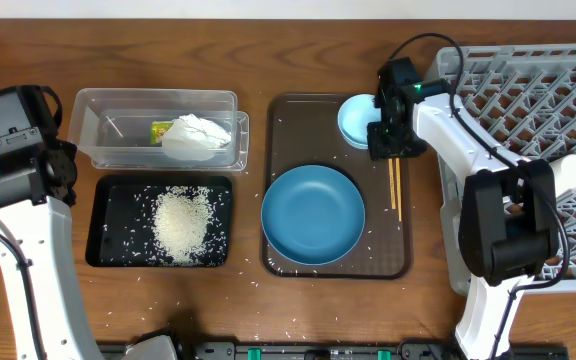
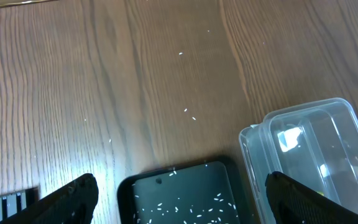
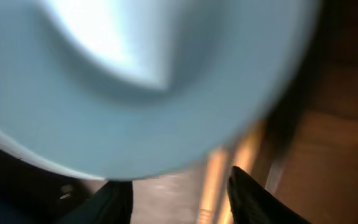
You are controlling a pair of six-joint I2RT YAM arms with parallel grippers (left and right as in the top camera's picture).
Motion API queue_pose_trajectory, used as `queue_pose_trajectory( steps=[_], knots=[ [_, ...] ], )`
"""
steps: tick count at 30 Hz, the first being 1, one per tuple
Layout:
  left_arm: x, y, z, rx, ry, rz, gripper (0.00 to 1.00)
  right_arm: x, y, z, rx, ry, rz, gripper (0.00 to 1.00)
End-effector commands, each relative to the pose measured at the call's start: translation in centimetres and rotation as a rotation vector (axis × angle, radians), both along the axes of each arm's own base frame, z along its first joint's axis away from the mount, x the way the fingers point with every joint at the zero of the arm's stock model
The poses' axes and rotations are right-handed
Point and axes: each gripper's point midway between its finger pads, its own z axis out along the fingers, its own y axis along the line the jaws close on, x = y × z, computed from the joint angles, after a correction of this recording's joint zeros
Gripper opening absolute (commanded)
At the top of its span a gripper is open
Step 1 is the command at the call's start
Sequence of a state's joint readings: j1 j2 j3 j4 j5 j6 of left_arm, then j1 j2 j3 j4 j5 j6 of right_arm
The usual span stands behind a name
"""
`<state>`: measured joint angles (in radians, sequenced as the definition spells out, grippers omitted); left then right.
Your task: Sort waste into correct bins and load items into the dishwasher rack
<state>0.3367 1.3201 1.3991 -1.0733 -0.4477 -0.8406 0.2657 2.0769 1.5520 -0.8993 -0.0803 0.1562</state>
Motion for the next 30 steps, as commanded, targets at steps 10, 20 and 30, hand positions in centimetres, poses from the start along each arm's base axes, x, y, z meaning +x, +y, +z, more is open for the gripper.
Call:
queue_pose_trajectory(
  steps=[10, 20, 30],
  knots=[
    [-0.1, 0.2, 0.1, 0.006, 0.002, 0.009, 0.89, 2.0, 2.6, 6.7, 0.156, -0.061, 0.096, 0.3],
    [-0.1, 0.2, 0.1, 0.006, 0.002, 0.009, 0.89, 7.1, -5.1, 10.0, 0.012, -0.222, -0.166, 0.01],
    [-0.1, 0.2, 0.1, 0.006, 0.002, 0.009, 0.89, 7.1, -6.1, 5.5, -0.052, -0.16, -0.207, 0.01]
  ],
)
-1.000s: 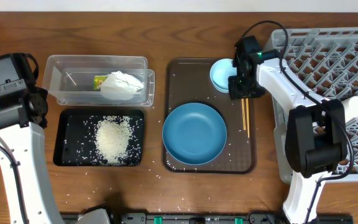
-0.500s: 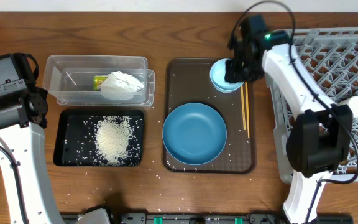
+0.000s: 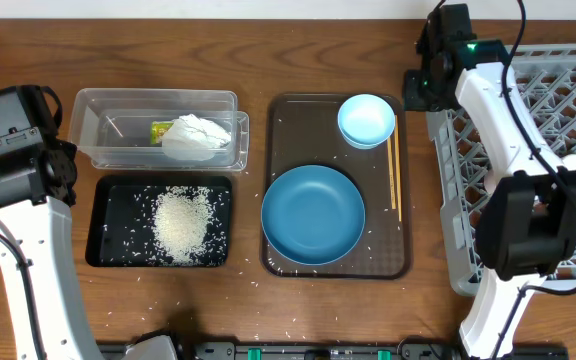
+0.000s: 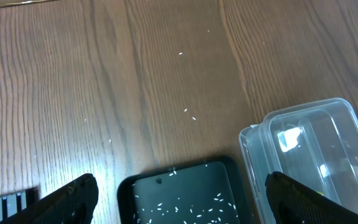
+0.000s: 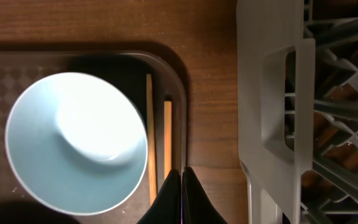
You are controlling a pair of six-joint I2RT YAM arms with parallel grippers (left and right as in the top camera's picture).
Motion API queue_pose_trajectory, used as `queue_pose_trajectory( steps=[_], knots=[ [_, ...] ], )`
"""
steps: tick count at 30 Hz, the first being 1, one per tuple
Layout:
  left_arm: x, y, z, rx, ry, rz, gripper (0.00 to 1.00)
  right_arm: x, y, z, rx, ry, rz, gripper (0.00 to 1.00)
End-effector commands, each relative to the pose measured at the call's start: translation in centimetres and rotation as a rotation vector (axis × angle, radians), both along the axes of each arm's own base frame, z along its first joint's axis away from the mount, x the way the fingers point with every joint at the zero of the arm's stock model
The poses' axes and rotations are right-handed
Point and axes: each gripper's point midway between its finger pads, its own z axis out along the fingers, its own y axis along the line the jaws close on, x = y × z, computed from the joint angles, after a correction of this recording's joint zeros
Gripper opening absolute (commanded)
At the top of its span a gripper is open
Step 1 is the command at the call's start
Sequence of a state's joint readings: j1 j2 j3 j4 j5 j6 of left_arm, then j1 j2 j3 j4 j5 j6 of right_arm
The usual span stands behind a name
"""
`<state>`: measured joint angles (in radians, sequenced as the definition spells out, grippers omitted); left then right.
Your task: Sort waste into correct bins and load items into the dishwasher rack
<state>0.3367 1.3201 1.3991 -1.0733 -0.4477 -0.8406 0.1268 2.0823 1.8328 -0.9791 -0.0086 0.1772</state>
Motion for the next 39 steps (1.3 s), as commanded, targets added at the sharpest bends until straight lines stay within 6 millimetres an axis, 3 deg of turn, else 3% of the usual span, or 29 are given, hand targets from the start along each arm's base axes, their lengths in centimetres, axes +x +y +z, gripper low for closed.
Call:
queue_pose_trajectory(
  steps=[1, 10, 21, 25, 31, 35, 39],
  knots=[
    [-0.1, 0.2, 0.1, 0.006, 0.002, 0.009, 0.89, -0.1, 0.1, -2.7, -0.018, 0.049, -0.04, 0.01],
    [-0.1, 0.2, 0.1, 0.006, 0.002, 0.009, 0.89, 0.0, 1.6, -6.6, 0.0, 0.108, -0.044, 0.01],
    [-0.1, 0.2, 0.1, 0.006, 0.002, 0.009, 0.89, -0.3, 6.1, -6.7, 0.11, 0.111, 0.045, 0.01],
    [-0.1, 0.2, 0.1, 0.006, 0.002, 0.009, 0.89, -0.8, 8.5, -6.4, 0.186, 0.118, 0.149, 0.01],
    [-0.1, 0.2, 0.1, 0.006, 0.002, 0.009, 0.89, -1.3, 6.3, -5.8, 0.111, 0.152, 0.061, 0.02],
    [-0.1, 0.2, 0.1, 0.006, 0.002, 0.009, 0.89, -2.1, 5.6, -5.0, 0.105, 0.174, 0.061, 0.1],
    [-0.1, 0.2, 0.1, 0.006, 0.002, 0.009, 0.89, -3.1, 4.8, -5.1, 0.059, 0.209, 0.077, 0.54]
  ],
)
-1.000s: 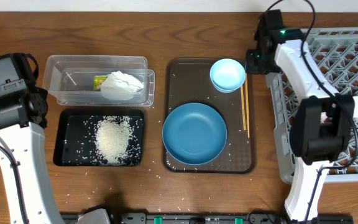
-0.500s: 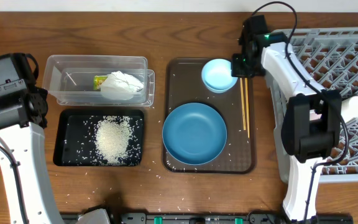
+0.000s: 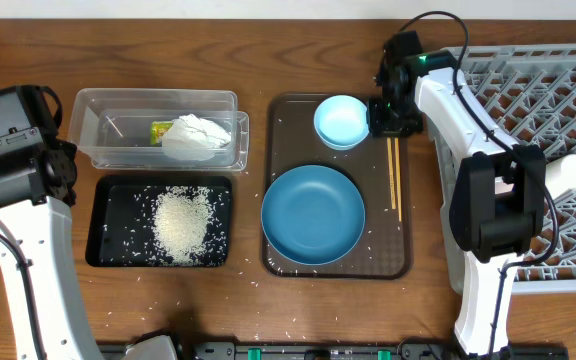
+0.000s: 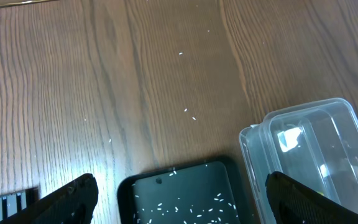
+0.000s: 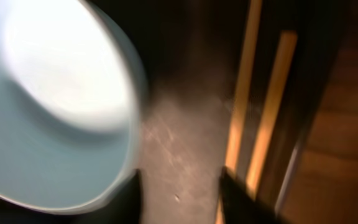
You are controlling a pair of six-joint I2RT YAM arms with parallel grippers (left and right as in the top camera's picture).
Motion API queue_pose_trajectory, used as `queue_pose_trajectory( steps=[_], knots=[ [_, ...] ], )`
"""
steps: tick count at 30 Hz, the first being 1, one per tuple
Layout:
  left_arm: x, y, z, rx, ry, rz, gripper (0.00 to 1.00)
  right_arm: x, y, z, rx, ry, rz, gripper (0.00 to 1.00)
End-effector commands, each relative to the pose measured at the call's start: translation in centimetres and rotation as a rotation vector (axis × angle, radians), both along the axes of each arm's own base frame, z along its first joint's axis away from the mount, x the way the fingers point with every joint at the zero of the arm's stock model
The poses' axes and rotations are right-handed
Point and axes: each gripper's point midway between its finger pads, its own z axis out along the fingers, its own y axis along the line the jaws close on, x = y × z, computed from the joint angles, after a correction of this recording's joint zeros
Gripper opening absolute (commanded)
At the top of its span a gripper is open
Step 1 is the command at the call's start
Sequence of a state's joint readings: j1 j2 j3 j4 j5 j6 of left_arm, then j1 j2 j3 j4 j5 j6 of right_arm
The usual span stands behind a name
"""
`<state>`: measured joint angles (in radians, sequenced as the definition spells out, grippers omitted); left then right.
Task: Sort waste into correct bins and load items into the dishwasher rack
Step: 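Lower the right gripper and grasp a wooden chopstick on the brown tray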
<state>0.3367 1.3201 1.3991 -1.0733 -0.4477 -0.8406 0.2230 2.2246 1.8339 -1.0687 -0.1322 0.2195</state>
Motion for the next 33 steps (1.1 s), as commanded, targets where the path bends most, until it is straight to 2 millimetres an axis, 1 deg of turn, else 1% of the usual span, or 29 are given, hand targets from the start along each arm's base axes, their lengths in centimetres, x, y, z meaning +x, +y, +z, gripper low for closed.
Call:
queue_pose_trajectory(
  steps=[1, 2, 3, 4, 6, 7, 10, 11, 13, 17, 23, 26, 33],
  knots=[
    [-0.1, 0.2, 0.1, 0.006, 0.002, 0.009, 0.89, 0.7, -1.6, 1.6, -0.046, -0.04, -0.005, 0.64],
    [-0.1, 0.2, 0.1, 0.006, 0.002, 0.009, 0.89, 0.6, -1.7, 1.6, -0.055, -0.039, -0.006, 0.79],
    [-0.1, 0.2, 0.1, 0.006, 0.002, 0.009, 0.89, 0.6, -1.8, 1.5, -0.06, -0.038, -0.006, 0.84],
    [-0.1, 0.2, 0.1, 0.006, 0.002, 0.009, 0.89, 0.6, -1.8, 1.5, -0.06, -0.039, 0.002, 0.85],
    [-0.1, 0.2, 0.1, 0.006, 0.002, 0.009, 0.89, 0.6, -1.8, 1.5, -0.063, -0.041, 0.019, 0.8],
    [-0.1, 0.2, 0.1, 0.006, 0.002, 0.009, 0.89, 0.5, -1.8, 1.4, -0.064, -0.04, 0.028, 0.75],
    [-0.1, 0.2, 0.1, 0.006, 0.002, 0.009, 0.89, 0.6, -1.8, 1.1, -0.063, -0.044, 0.032, 0.52],
    [-0.1, 0.2, 0.1, 0.006, 0.002, 0.009, 0.89, 0.6, -1.7, 1.0, -0.063, -0.046, 0.032, 0.47],
    [-0.1, 0.2, 0.1, 0.006, 0.002, 0.009, 0.89, 0.6, -1.6, 0.8, -0.062, -0.048, 0.035, 0.41],
    [-0.1, 0.2, 0.1, 0.006, 0.002, 0.009, 0.89, 0.4, -1.4, 0.3, -0.062, -0.045, 0.04, 0.38],
    [-0.1, 0.2, 0.1, 0.006, 0.002, 0.009, 0.89, -0.2, -1.3, -1.2, -0.067, -0.034, 0.046, 0.39],
    [-0.1, 0.2, 0.1, 0.006, 0.002, 0.009, 0.89, -0.3, -1.4, -1.6, -0.081, -0.035, 0.047, 0.36],
    [-0.1, 0.2, 0.1, 0.006, 0.002, 0.009, 0.89, -0.3, -1.4, -1.9, -0.081, -0.04, 0.047, 0.37]
  ],
)
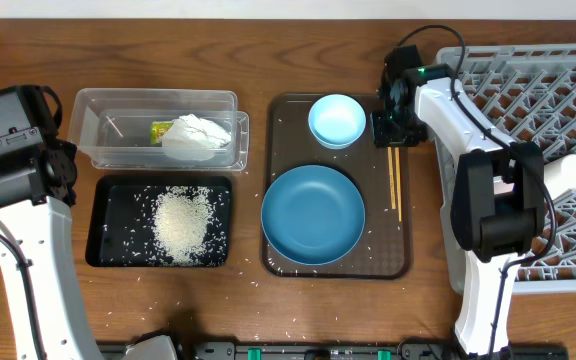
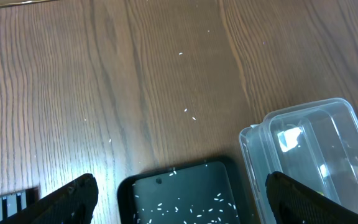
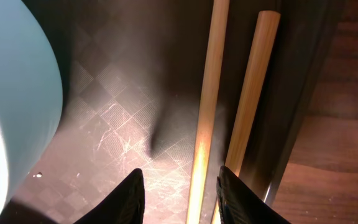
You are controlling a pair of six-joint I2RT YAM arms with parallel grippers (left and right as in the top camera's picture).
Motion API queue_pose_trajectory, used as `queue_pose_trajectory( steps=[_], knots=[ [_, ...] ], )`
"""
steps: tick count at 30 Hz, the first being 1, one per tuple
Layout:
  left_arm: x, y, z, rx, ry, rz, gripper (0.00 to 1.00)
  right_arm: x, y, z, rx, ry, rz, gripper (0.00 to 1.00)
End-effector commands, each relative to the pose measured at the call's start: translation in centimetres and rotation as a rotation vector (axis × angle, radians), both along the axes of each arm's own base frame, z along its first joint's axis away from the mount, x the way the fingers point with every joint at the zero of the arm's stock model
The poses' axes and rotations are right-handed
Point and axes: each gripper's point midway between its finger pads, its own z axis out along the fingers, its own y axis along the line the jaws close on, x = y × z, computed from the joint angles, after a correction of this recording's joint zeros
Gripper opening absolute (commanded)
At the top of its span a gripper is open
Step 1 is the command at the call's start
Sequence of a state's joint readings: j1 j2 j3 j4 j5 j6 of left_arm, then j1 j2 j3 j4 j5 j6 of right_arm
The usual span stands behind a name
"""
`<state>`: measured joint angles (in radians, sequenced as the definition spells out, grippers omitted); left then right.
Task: Sort waste into correct bins and load items into the dishwasher rack
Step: 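Lower the right gripper and grasp a wooden chopstick on the brown tray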
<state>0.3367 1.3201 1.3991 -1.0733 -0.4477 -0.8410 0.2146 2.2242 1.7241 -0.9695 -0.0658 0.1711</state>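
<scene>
Two wooden chopsticks (image 1: 395, 180) lie along the right edge of the brown tray (image 1: 288, 130). My right gripper (image 1: 392, 122) is low over their far ends, open; in the right wrist view its fingers (image 3: 135, 199) straddle the inner chopstick (image 3: 205, 118), with the outer chopstick (image 3: 253, 87) beside it. A small light-blue bowl (image 1: 336, 120) sits just left of it, also at the left edge of the wrist view (image 3: 14, 99). A big blue plate (image 1: 313, 215) fills the tray's front. My left gripper (image 2: 179, 208) hangs open at the far left.
The grey dishwasher rack (image 1: 528, 110) stands at the right, with a white cup (image 1: 571, 170) in it. A clear bin (image 1: 118, 140) holding paper and a wrapper is at the back left, a black tray (image 1: 108, 240) with rice in front of it. Rice grains dot the table.
My right gripper has come a little nearer along the tray's right side and now straddles a chopstick. The bowl sits slightly further left. The left arm is unchanged.
My right gripper was first at the right rim of the bowl in the tray's back right corner. Then it was raised near the rack's corner, the bowl left on the tray. Later it was down beside the bowl, which stood further left, and now it is over the chopsticks.
</scene>
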Motion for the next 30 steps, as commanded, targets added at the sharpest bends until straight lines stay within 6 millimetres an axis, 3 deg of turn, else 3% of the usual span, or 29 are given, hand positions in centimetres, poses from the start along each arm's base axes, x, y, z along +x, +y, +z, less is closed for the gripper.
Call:
queue_pose_trajectory(
  steps=[1, 14, 30],
  knots=[
    [-0.1, 0.2, 0.1, 0.006, 0.003, 0.009, 0.89, 0.2, 0.2, 0.9, -0.011, -0.031, 0.015, 0.37],
    [-0.1, 0.2, 0.1, 0.006, 0.003, 0.009, 0.89, -0.1, 1.4, 0.4, -0.018, -0.039, 0.045, 0.37],
    [-0.1, 0.2, 0.1, 0.006, 0.003, 0.009, 0.89, -0.5, 0.4, -0.2, -0.083, -0.034, 0.023, 0.33]
  ],
)
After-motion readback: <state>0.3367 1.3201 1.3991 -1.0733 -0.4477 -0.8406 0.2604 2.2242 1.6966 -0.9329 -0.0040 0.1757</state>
